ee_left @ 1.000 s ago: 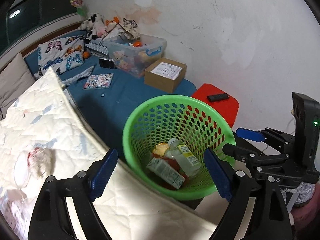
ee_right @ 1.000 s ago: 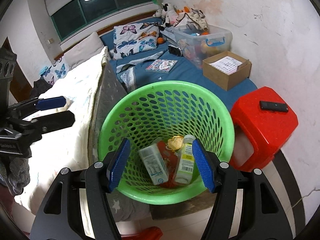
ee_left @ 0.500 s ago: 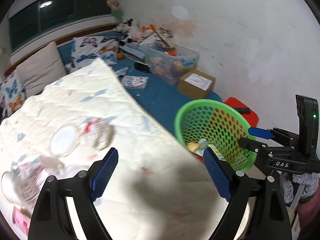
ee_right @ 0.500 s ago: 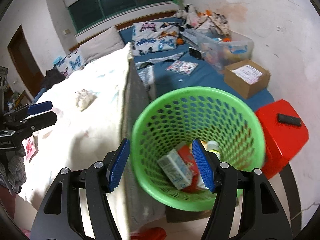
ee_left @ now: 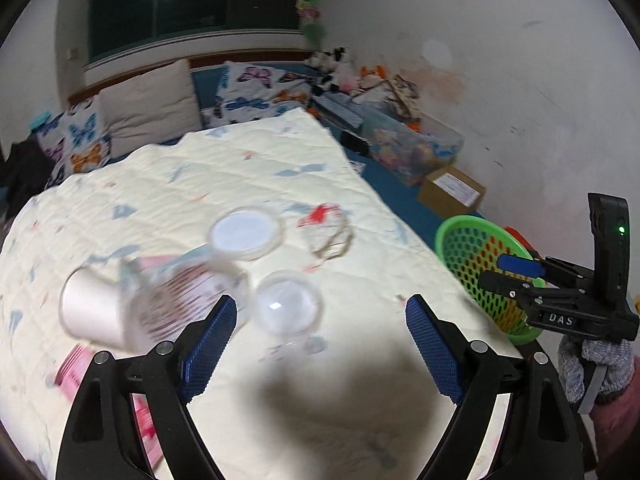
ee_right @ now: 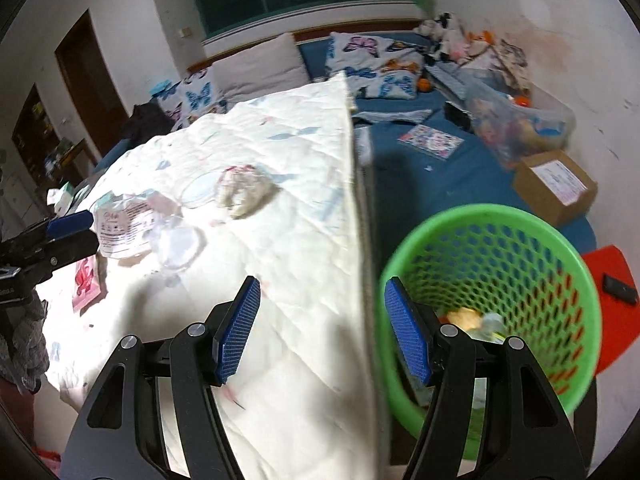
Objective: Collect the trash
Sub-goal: 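Move both grippers back over the mattress toward the remaining trash, then grasp the crumpled white paper with the right gripper while the left gripper grasps the pink snack wrapper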
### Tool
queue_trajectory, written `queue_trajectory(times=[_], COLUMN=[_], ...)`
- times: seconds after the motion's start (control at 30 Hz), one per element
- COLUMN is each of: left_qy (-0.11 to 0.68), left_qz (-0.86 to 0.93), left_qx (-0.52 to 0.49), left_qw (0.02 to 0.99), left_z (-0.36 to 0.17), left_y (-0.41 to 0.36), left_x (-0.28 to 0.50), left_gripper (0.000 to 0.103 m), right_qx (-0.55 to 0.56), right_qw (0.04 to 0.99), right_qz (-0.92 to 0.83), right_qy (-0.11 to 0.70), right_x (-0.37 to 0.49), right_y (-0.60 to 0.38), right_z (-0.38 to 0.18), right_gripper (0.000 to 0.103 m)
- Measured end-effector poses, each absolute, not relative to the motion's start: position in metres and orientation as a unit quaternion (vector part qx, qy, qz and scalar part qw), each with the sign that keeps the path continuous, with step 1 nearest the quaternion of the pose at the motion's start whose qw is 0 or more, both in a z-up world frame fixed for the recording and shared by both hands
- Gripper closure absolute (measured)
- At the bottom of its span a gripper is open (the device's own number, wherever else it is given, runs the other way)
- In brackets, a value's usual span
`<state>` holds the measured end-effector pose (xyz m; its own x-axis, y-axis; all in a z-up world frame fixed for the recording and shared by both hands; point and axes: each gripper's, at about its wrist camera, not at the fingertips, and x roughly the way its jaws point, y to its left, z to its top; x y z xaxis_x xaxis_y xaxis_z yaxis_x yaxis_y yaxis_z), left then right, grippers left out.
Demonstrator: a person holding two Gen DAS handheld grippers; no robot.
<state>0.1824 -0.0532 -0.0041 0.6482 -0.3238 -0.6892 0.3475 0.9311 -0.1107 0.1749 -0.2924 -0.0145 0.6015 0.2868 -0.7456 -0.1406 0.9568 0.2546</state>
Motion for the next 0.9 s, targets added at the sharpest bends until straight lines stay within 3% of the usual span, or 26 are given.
queue_trajectory(times=[0.9], left_qy=[0.394], left_qz=[-0.02], left_qx=[-0.071], left_qw=[0.916], left_z=[-0.024], left_y=[0.086], left_x=[0.156], left_gripper=[0.02], right_qx=[0.082], right_qw=[0.872], right_qz=[0.191], right_qy=[0.444], right_x=[0.3], right_y=[-0.201], right_z=[-0.044], right_gripper=[0.038])
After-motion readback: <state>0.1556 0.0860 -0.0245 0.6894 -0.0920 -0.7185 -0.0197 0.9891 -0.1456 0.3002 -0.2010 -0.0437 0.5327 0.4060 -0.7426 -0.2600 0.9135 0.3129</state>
